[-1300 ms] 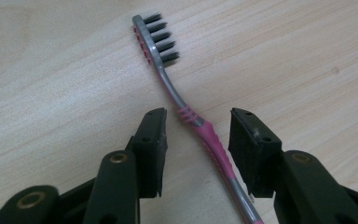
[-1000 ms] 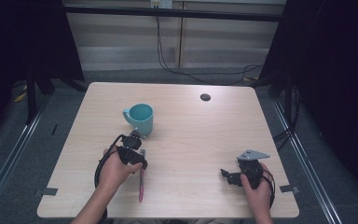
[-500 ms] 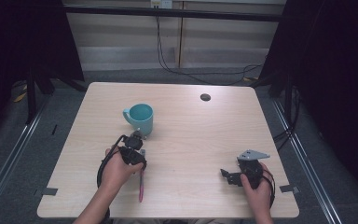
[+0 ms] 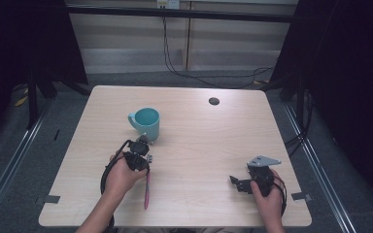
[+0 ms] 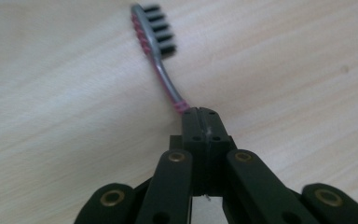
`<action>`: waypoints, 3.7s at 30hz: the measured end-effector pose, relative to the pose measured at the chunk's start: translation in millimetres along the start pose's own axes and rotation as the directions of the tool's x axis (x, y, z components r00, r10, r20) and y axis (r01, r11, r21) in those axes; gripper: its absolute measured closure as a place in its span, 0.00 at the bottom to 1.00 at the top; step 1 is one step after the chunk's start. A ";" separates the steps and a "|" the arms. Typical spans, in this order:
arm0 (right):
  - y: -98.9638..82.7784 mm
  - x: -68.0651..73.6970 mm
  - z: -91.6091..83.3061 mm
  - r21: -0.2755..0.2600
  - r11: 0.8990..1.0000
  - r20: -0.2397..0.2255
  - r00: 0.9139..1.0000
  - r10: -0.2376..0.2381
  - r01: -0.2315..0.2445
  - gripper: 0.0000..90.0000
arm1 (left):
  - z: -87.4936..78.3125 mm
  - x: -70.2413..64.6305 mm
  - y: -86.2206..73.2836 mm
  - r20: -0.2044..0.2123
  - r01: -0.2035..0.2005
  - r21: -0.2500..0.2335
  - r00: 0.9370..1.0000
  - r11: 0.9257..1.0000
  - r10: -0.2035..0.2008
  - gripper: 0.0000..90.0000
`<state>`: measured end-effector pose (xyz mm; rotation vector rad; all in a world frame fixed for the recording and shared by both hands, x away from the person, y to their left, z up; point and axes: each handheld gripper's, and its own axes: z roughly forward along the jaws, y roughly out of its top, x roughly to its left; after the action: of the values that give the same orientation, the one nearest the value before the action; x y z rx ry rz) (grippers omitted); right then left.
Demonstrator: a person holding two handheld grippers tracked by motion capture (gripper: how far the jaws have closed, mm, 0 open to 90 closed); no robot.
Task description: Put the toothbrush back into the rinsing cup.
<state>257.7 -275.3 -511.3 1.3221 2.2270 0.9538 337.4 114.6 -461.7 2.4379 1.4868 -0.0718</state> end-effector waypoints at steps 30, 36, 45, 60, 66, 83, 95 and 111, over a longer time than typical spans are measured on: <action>0.0 0.0 0.0 0.000 1.000 0.000 1.000 0.000 0.000 0.13 | 6.1 -4.4 3.1 -0.043 0.040 -0.044 0.998 0.998 -0.042 0.90; 0.0 0.2 -0.1 0.000 1.000 -0.002 1.000 0.001 -0.001 0.13 | -3.1 2.7 2.9 0.001 0.053 -0.048 0.999 0.997 -0.053 0.90; 0.0 0.2 -0.1 0.000 1.000 -0.001 1.000 0.001 -0.001 0.13 | -29.7 10.7 4.3 0.050 0.054 -0.127 0.998 0.990 -0.048 0.90; 0.0 0.2 -0.1 0.000 1.000 -0.001 1.000 0.001 -0.001 0.13 | -54.4 16.8 2.5 0.097 0.015 -0.287 0.995 0.958 0.013 0.90; 0.0 0.3 -0.1 0.000 1.000 -0.001 1.000 0.001 -0.001 0.13 | -63.5 20.2 1.4 0.095 0.008 -0.341 0.995 0.940 0.026 0.90; 0.0 0.2 -0.1 0.000 1.000 -0.001 1.000 0.001 -0.001 0.13 | -77.3 30.8 1.7 0.112 0.003 -0.413 0.993 0.911 0.048 0.90; 0.0 0.3 -0.1 0.000 1.000 -0.001 1.000 0.001 -0.001 0.13 | -87.6 34.2 2.7 0.094 0.007 -0.480 0.995 0.877 0.044 0.90; 0.0 0.2 -0.1 0.000 1.000 -0.002 1.000 0.001 -0.001 0.13 | -99.2 35.6 9.5 0.094 0.025 -0.552 0.995 0.833 0.033 0.90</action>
<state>257.5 -275.1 -511.3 1.3229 2.2277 0.9554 352.0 167.6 -371.2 1.9342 1.2386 0.2100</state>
